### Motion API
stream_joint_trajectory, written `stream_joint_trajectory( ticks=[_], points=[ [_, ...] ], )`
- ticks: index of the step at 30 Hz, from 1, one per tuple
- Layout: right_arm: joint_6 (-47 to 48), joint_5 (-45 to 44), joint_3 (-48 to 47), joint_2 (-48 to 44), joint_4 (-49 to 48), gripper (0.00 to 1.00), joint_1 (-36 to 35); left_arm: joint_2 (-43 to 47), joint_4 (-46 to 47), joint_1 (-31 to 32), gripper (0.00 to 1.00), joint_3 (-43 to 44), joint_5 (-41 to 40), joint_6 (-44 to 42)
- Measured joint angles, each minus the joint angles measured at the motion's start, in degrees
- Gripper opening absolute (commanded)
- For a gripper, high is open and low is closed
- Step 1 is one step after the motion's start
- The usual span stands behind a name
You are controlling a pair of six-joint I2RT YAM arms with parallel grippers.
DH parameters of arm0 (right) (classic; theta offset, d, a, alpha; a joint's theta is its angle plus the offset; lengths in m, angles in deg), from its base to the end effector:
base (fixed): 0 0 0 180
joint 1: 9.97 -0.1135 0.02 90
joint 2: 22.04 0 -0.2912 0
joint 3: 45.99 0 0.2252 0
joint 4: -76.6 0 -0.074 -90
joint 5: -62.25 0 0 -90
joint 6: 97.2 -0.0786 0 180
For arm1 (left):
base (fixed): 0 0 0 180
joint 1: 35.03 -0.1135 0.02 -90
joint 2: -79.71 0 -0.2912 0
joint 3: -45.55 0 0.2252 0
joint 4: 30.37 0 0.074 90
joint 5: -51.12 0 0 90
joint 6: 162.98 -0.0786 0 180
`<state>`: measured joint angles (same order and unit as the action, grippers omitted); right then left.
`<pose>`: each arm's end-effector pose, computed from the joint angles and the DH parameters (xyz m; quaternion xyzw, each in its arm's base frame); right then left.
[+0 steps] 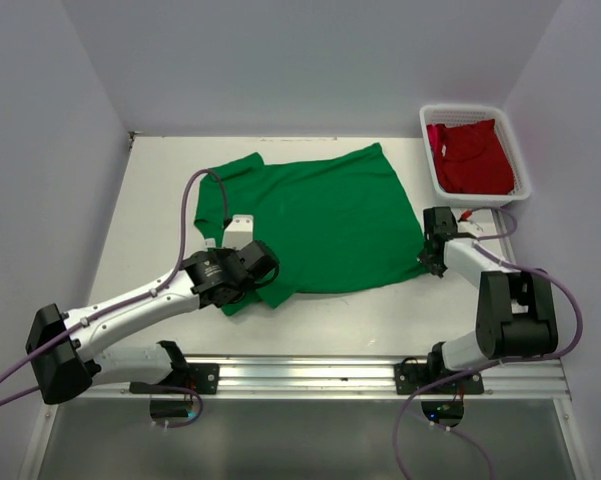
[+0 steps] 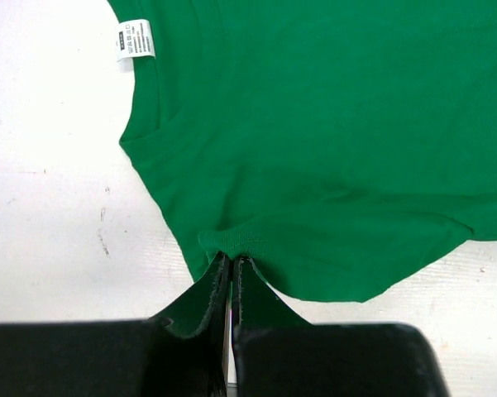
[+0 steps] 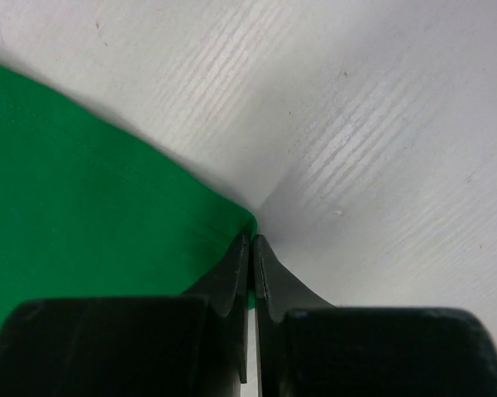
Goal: Fold and stack the t-shirts
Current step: Grap the side of the flattened tshirt closest away from the robot with both arms
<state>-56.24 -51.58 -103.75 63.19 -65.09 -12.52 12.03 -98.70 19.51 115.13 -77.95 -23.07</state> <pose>0.2566 -0.0204 0.1668 0.4174 0.8619 -0.0924 0.2727 0.1497 -0.1248 0.2666 -0.0310 0.9246 0.0484 0.3766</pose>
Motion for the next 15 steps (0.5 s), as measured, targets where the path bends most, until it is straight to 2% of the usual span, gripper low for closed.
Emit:
stream_joint_trajectory(
  ticks=[7, 15],
  points=[
    [0.28, 3.54, 3.28, -9.16, 5.40, 0.00, 0.04, 1.03, -1.16, -0.15, 0.00, 0.07, -0.15, 0.02],
    [1.81, 5.86, 2.69, -20.68, 12.20, 0.00, 0.04, 2.93, -4.70, -0.15, 0.00, 3.10, -2.19, 0.07]
  ],
)
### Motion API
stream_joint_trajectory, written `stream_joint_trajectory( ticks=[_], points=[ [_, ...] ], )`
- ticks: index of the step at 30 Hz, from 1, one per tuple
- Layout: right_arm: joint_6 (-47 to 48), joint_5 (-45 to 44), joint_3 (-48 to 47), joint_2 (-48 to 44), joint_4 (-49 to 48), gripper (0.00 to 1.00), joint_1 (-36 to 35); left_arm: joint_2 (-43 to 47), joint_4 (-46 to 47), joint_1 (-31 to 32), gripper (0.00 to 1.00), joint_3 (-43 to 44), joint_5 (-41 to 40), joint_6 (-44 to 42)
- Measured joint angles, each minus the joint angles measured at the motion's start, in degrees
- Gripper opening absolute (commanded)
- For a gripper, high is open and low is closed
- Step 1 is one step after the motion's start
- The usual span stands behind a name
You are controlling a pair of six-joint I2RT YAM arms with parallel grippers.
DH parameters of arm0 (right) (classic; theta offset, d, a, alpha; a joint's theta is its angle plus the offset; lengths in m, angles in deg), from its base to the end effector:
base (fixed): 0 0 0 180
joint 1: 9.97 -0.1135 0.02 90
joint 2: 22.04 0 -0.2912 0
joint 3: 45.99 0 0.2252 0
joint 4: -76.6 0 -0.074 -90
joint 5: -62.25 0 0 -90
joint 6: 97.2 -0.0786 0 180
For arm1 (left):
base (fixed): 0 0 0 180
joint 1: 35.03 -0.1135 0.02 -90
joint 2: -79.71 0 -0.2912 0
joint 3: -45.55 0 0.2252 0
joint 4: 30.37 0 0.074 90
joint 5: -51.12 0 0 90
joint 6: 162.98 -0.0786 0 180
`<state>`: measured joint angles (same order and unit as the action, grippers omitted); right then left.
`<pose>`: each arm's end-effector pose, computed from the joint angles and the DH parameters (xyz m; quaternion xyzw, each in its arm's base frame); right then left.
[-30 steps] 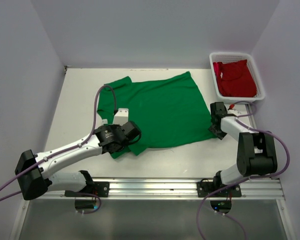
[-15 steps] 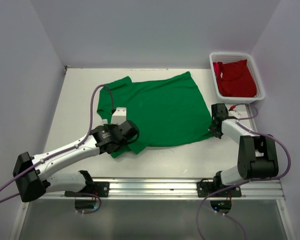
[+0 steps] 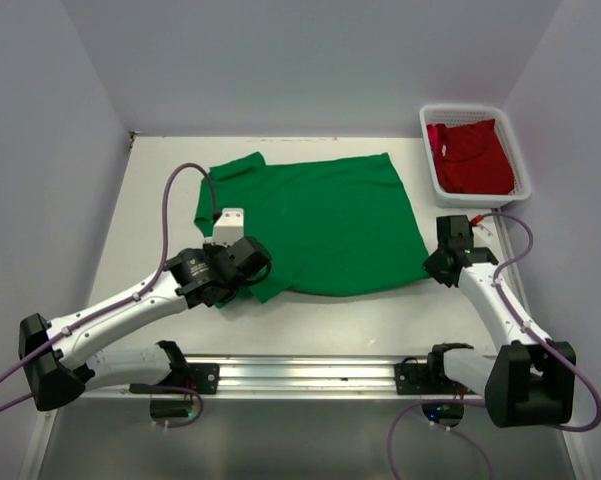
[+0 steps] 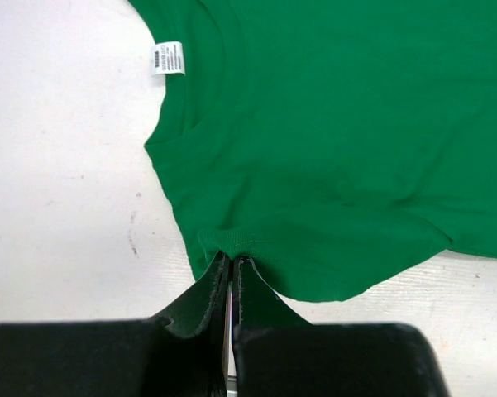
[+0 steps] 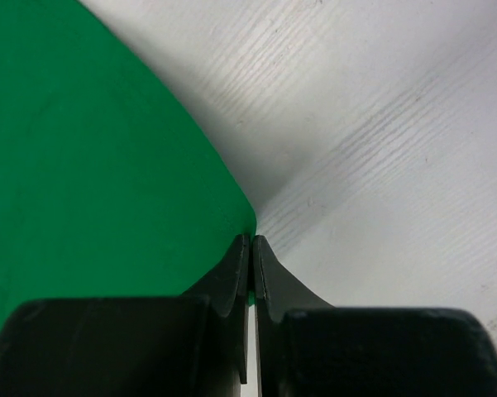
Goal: Fold and stack the t-shirts
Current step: Grap the side of the flattened tshirt closest away from the robot with both arms
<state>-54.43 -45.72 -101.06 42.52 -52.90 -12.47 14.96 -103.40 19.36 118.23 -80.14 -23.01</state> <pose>0.1923 -0.0159 0.2105 0.4004 0.8669 -0.0293 0.2955 0.1440 -0.1120 0.2872 -0.0407 0.9161 0.0516 0.3955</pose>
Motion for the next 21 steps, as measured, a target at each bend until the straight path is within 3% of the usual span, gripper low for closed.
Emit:
stream_joint_trajectory(
  ticks=[13, 21],
  points=[
    [5.11, 2.58, -3.43, -3.72, 6.60, 0.00, -0.04, 3.69, -6.08, -1.09, 0.00, 3.06, -5.51, -0.26],
    [8.63, 1.05, -9.14, 4.94, 4.66, 0.00, -0.04, -0.44, 5.03, -5.18, 0.00, 3.04, -6.29, -9.49]
  ],
)
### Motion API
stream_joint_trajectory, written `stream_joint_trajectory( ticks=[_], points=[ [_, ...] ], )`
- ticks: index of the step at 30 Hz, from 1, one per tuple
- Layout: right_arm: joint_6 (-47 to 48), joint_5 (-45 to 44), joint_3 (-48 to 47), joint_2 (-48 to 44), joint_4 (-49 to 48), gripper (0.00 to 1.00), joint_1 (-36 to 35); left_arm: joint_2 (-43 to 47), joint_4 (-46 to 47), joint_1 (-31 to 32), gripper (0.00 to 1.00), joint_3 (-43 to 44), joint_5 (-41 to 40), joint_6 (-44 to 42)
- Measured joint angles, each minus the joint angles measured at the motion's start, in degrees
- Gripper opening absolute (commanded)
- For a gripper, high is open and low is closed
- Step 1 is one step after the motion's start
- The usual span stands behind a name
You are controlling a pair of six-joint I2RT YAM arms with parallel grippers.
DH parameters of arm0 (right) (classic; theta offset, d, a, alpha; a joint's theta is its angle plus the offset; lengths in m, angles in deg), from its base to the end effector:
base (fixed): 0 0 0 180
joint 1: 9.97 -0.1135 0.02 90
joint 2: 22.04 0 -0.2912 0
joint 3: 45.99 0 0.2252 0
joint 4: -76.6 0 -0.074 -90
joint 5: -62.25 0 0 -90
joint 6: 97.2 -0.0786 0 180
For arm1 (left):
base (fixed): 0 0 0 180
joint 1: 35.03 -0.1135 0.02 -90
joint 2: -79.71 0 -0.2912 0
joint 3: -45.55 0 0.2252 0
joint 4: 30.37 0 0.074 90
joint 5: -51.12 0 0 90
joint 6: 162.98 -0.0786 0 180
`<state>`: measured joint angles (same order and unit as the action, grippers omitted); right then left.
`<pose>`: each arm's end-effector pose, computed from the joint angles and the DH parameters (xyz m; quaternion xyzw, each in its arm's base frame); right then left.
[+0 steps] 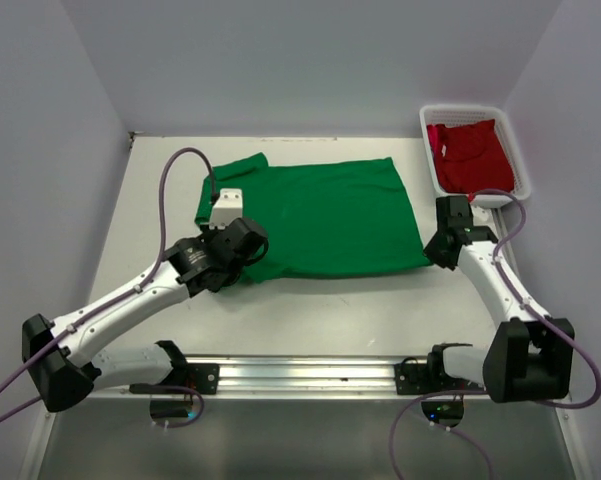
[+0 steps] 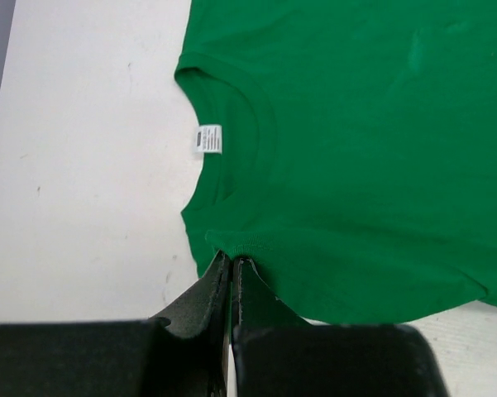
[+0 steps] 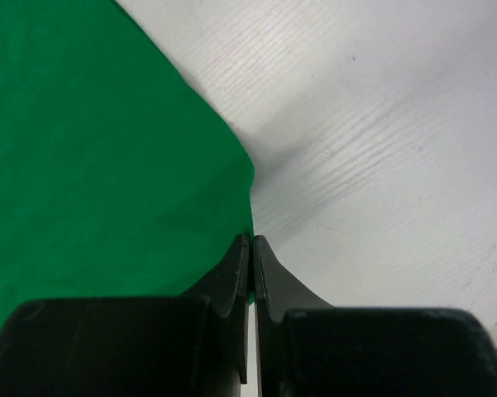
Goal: Fold and stack the t-shirts
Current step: Fold the flattened tshirt in 1/3 of the way
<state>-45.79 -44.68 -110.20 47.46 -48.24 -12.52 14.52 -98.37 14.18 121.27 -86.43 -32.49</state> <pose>0.2166 -0.0133 0.2357 0.3316 0.8979 -0.0446 0.2862 0.1664 -0.1041 0.3119 -0.0458 0.8846 0.0936 0.4547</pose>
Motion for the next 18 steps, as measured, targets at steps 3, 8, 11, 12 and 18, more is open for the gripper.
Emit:
stream_joint_trajectory(
  ticks=[3, 8, 11, 12, 18],
  points=[
    [1.01, -0.33, -2.08, 4.61, -1.40, 0.00, 0.00, -2.60, 5.75, -1.92, 0.00, 0.02, 0.17, -4.04],
    [2.14, -1.16, -6.12, 12.02, -3.67, 0.00, 0.00, -6.29, 13.97, -5.99, 0.00, 0.00, 1.16, -9.92],
    [2.43, -1.64, -8.68, 16.31, -5.07, 0.00, 0.00, -7.80, 17.55, -8.31, 0.00, -0.04, 2.03, -12.41],
    [2.47, -1.66, -9.46, 17.62, -5.33, 0.00, 0.00, -8.04, 18.08, -9.09, 0.00, -0.07, 2.19, -12.79],
    [2.62, -1.64, -14.36, 24.57, -6.80, 0.00, -0.02, -9.68, 21.53, -12.13, 0.00, -0.28, 3.13, -15.02]
  ],
)
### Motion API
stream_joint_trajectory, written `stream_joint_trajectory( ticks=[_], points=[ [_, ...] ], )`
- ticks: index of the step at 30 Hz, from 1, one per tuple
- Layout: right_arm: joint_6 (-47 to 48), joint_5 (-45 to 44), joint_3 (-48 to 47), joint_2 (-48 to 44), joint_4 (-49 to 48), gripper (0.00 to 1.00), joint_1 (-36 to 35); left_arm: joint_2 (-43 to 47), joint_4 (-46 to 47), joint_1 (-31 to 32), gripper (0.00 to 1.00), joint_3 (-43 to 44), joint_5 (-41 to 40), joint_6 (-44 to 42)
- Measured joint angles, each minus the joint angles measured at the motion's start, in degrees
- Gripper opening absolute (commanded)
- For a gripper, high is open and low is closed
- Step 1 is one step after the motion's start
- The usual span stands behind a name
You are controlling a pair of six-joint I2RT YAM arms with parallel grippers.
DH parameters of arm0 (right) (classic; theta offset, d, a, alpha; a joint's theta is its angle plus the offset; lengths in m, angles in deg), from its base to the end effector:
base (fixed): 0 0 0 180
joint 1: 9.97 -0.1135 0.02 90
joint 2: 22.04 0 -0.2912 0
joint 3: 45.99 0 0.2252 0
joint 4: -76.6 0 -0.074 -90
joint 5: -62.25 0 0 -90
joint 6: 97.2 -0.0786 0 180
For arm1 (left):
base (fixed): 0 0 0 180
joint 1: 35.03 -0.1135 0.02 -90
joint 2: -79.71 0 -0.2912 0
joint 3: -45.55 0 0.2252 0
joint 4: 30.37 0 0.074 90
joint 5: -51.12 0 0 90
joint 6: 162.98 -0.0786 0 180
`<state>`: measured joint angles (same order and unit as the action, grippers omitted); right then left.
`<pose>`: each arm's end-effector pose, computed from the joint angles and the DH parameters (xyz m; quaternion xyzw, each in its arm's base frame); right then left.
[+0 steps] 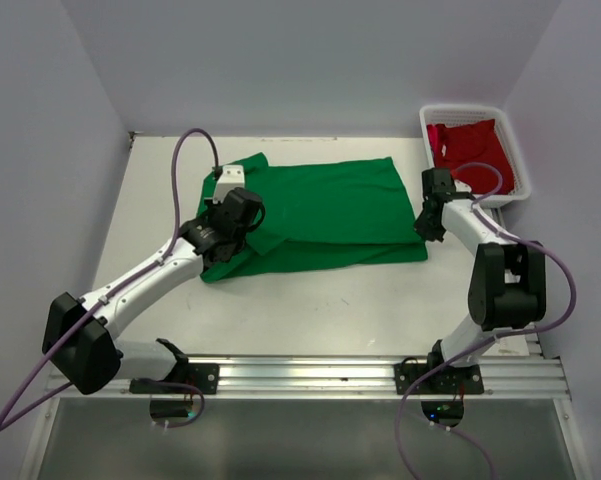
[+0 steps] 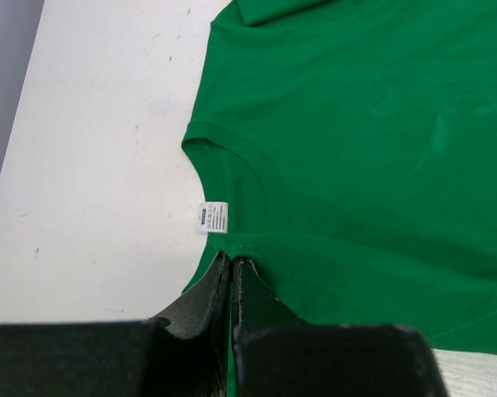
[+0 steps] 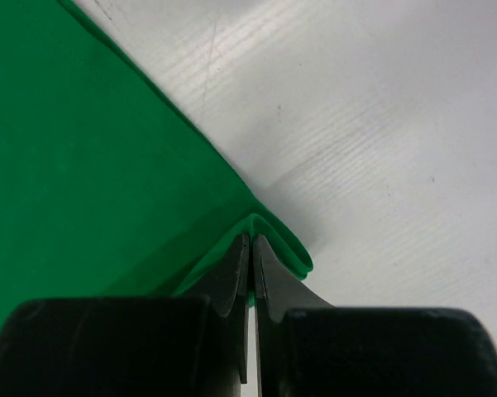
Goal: Fold and stack the t-shirts
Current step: Fold the flattened tshirt in 1/3 of the way
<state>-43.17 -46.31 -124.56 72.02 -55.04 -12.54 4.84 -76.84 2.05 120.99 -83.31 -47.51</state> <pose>0.3239 -0.0105 0.2105 0.3112 0.9103 -0.0746 0.2626 0.2404 -0.1127 0.3034 -0.0544 0.8680 0.1191 0.4790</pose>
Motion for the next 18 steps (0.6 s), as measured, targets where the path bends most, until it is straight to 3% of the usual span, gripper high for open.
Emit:
stream_joint_trajectory(
  ticks=[18],
  points=[
    [1.51, 2.91, -7.32, 7.74, -3.39, 0.00, 0.02, -0.72, 1.57, -1.51, 0.00, -2.23, 0.74, -1.05]
  ],
)
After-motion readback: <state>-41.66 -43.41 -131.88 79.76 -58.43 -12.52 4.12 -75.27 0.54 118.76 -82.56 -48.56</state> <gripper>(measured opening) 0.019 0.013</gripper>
